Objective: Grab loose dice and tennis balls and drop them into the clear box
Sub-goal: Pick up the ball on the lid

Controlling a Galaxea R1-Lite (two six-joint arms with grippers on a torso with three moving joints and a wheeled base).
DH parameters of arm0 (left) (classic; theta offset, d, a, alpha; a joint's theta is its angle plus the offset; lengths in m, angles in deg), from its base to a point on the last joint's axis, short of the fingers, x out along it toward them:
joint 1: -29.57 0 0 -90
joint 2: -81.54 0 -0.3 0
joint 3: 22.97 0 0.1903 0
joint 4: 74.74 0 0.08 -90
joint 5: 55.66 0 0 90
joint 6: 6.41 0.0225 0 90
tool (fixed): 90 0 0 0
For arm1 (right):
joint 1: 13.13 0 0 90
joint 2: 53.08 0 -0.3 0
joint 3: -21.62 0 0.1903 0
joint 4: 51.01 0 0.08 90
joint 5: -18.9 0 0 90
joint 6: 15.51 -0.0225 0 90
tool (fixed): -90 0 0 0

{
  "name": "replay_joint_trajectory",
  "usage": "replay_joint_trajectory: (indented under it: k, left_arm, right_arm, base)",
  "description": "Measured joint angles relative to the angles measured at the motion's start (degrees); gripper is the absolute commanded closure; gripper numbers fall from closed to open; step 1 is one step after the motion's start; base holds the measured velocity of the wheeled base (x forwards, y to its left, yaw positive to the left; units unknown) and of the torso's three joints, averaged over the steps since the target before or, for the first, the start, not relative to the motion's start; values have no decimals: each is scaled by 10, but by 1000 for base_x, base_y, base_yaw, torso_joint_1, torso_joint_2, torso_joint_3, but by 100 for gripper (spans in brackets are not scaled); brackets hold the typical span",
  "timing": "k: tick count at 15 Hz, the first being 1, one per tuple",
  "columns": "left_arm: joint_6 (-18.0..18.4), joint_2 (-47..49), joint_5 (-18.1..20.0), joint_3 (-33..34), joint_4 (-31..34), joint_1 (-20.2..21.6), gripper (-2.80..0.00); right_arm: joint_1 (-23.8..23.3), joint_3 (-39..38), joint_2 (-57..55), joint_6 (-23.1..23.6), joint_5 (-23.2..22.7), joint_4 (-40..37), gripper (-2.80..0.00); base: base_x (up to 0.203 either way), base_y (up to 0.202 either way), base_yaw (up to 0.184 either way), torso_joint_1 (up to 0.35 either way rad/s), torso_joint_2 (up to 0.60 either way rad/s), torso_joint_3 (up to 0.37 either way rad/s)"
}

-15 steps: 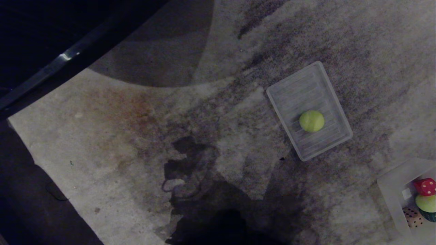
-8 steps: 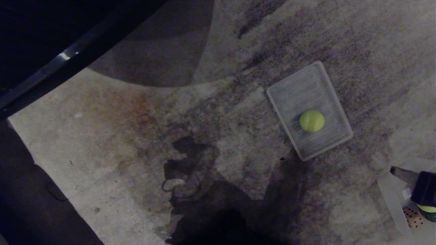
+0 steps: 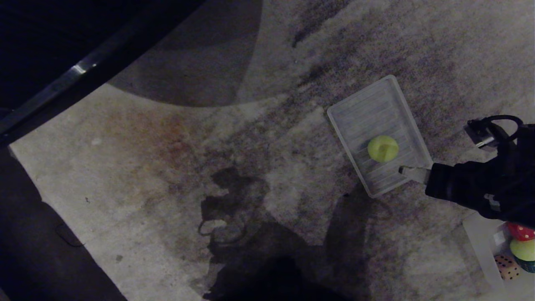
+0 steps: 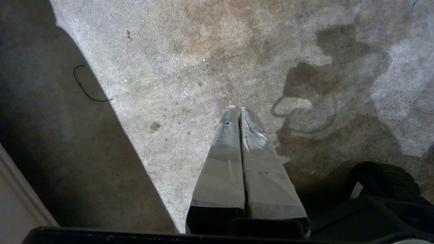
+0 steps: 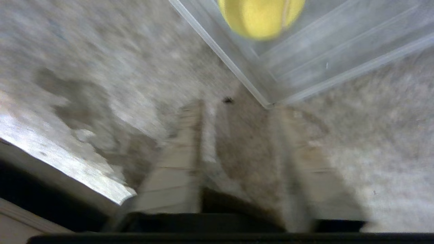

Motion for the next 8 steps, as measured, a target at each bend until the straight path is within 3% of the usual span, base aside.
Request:
replay_joint_trajectory:
  k: [3, 6, 8]
  left_arm:
    - [0, 0, 0, 0, 0, 0, 0]
    - [0, 0, 0, 0, 0, 0, 0]
    - [0, 0, 0, 0, 0, 0, 0]
  right_arm:
    - [12, 24, -34, 28, 3, -1, -280]
    - [4, 32, -62, 102, 8, -5, -280]
    - [-4, 34, -82, 127, 29, -4, -280]
  base:
    - [0, 0, 0, 0, 0, 0]
    - [0, 0, 0, 0, 0, 0]
    - [0, 0, 0, 0, 0, 0]
